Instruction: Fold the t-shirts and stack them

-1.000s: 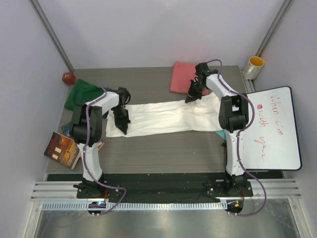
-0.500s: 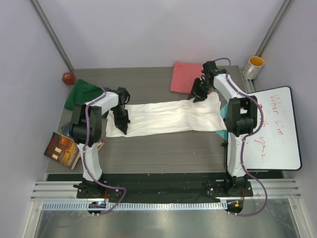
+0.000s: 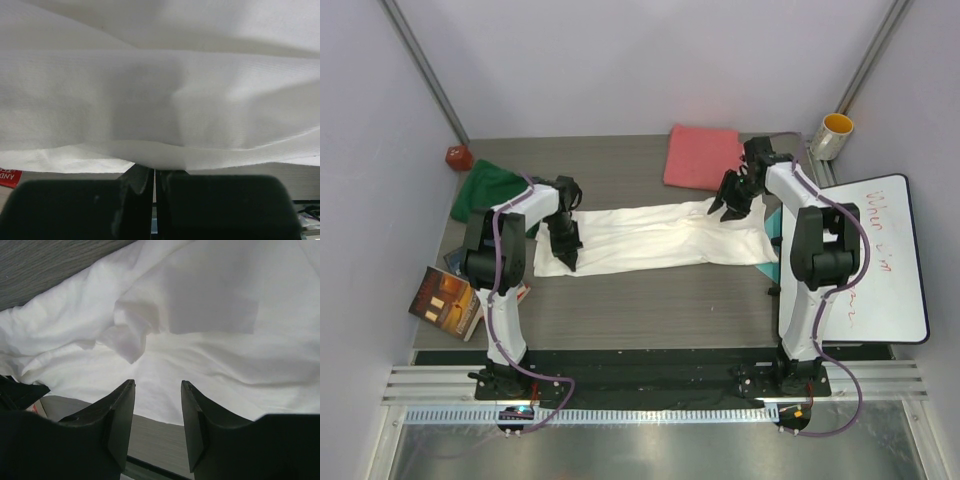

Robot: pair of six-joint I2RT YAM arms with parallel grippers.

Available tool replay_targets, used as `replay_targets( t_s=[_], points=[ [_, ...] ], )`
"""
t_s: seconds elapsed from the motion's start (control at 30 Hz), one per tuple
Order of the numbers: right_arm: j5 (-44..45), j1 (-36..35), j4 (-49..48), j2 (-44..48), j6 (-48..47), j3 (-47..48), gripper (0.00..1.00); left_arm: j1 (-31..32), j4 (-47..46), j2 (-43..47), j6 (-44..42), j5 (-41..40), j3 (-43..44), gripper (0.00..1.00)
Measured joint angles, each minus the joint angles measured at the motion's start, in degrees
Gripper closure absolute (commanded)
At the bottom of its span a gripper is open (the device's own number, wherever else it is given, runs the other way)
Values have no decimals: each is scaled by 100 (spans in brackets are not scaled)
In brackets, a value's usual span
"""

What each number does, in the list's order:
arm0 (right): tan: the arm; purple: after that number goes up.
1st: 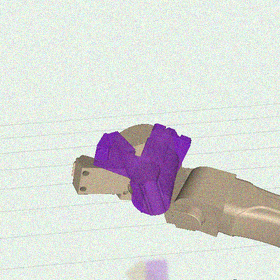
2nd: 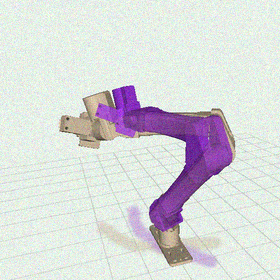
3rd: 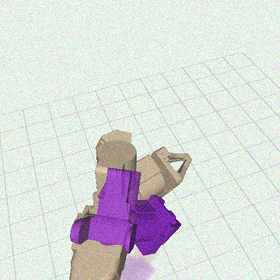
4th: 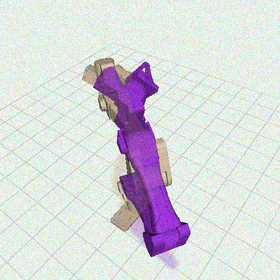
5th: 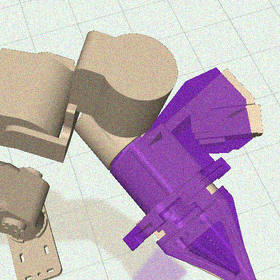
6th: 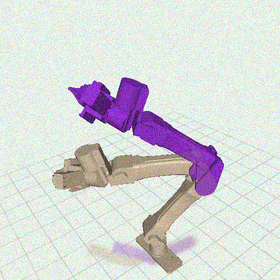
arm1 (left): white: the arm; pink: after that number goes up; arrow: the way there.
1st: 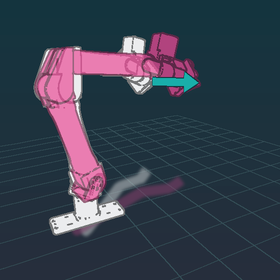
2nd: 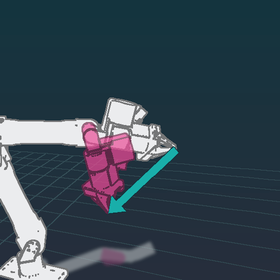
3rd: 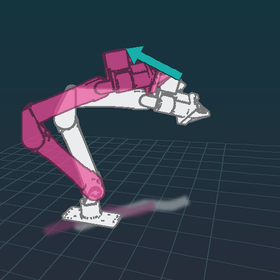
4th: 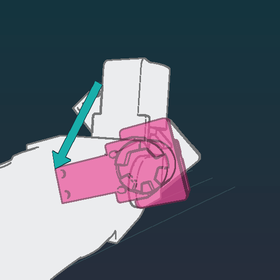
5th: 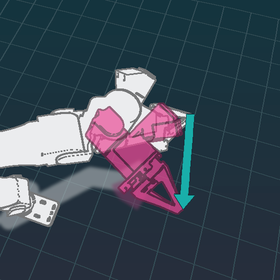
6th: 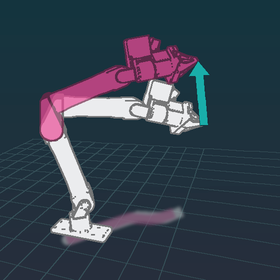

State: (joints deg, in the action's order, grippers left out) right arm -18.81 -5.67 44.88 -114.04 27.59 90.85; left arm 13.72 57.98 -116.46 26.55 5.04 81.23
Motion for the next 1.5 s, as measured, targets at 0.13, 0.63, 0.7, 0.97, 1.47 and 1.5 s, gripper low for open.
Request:
replay_targets(
  t_s=[0.13, 0.63, 0.7, 0.97, 1.47, 1.5],
  points=[
    [-76, -76, -138, -81, 61, 0, 50, 0, -7, 0, 0, 0, -11, 100],
    [-157, -214, -315, -651, 249, 332, 50, 0, -33, 28, 4, 15, -52, 100],
    [-162, -232, -337, -678, 267, 407, 50, 0, -37, 33, 4, 15, -57, 100],
    [-195, -374, -428, -839, 319, 634, 49, 0, -48, 39, 4, 15, -68, 100],
    [-240, -527, -457, -949, 472, 675, 99, 0, -48, 39, 2, 15, -68, 100],
    [-249, -542, -452, -968, 472, 717, 99, 0, -48, 39, 4, 15, -68, 100]
  ],
)
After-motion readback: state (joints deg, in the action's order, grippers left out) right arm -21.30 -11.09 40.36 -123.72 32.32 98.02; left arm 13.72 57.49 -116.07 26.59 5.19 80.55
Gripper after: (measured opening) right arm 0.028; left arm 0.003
